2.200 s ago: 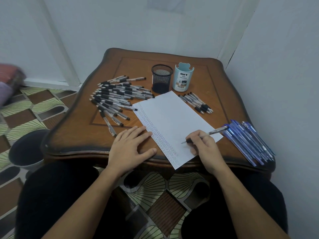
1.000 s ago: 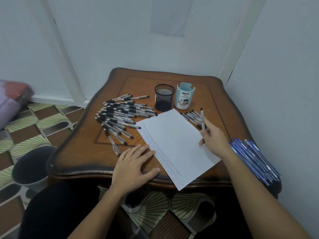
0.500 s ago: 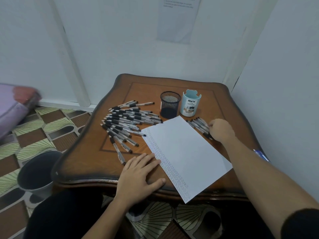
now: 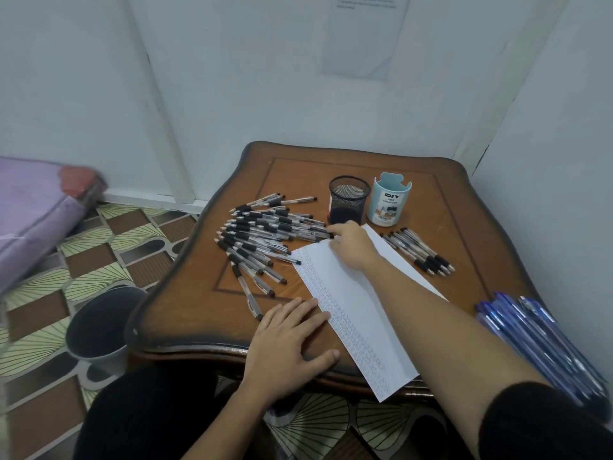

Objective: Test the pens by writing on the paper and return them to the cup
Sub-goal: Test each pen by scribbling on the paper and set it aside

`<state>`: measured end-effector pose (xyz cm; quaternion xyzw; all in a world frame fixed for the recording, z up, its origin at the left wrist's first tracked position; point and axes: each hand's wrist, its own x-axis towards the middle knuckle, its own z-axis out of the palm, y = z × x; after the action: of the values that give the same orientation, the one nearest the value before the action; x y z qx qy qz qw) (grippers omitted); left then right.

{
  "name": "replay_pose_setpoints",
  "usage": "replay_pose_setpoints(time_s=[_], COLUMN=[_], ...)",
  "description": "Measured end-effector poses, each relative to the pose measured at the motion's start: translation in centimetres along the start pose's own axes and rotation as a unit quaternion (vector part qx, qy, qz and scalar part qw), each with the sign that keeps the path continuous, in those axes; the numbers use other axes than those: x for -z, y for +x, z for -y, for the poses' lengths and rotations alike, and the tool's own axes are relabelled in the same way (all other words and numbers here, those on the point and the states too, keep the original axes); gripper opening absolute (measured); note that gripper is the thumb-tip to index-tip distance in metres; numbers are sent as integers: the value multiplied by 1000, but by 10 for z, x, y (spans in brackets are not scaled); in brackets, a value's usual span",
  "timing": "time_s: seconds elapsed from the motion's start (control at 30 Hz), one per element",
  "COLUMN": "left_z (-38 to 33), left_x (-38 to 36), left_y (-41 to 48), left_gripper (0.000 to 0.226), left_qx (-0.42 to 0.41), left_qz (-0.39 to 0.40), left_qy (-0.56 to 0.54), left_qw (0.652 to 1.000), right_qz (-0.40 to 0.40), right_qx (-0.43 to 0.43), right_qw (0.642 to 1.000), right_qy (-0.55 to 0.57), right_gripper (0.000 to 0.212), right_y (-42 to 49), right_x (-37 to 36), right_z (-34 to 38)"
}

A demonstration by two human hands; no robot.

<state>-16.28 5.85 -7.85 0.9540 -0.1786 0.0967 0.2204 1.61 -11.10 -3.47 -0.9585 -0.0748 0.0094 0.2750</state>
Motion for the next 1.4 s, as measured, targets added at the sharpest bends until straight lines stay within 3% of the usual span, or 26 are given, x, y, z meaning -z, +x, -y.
replay_pose_setpoints(time_s=[0.07,0.2,0.3,0.43,0.67,0.77,0.87,1.03,1.1,1.2,1.4], left_z=[0,2,2,1,-2,-5,-9,-12,-12,-13,-13], left_x=[2,3,2,1,4,3,2,-1,-1,0,2], left_y=[0,2,2,1,3,4,8,13,13,14,15], left_gripper=[65,69,69,67,67,65,65,78,80,83,89], left_qx=[-1,-9,-7,-1,2,8,30,44,53,63,74], left_qz=[9,22,19,15,27,18,14,20,27,33,49], left_qy=[1,7,3,0,3,12,16,44,38,23,17], left_qw=[1000,1000,1000,1000,1000,1000,999,998,998,997,996], right_qz=[-22,-59,-70,-44,-39,-88,-143,-208,-219,-218,-149], right_qx=[-26,-17,1,16,0,-40,-75,-137,-153,-159,-130], right_qw=[999,996,994,997,995,963,898,800,791,789,820], right_qy=[-12,-71,-79,-59,92,252,410,545,550,553,537], right_gripper=[34,11,16,26,6,6,9,9,7,18,11], right_y=[6,6,2,0,-15,-25,-40,-63,-74,-91,-120], right_x=[-8,-12,-12,-4,14,32,47,64,68,71,79], right_z=[3,4,1,-5,-11,-11,-9,-13,-14,-14,-11])
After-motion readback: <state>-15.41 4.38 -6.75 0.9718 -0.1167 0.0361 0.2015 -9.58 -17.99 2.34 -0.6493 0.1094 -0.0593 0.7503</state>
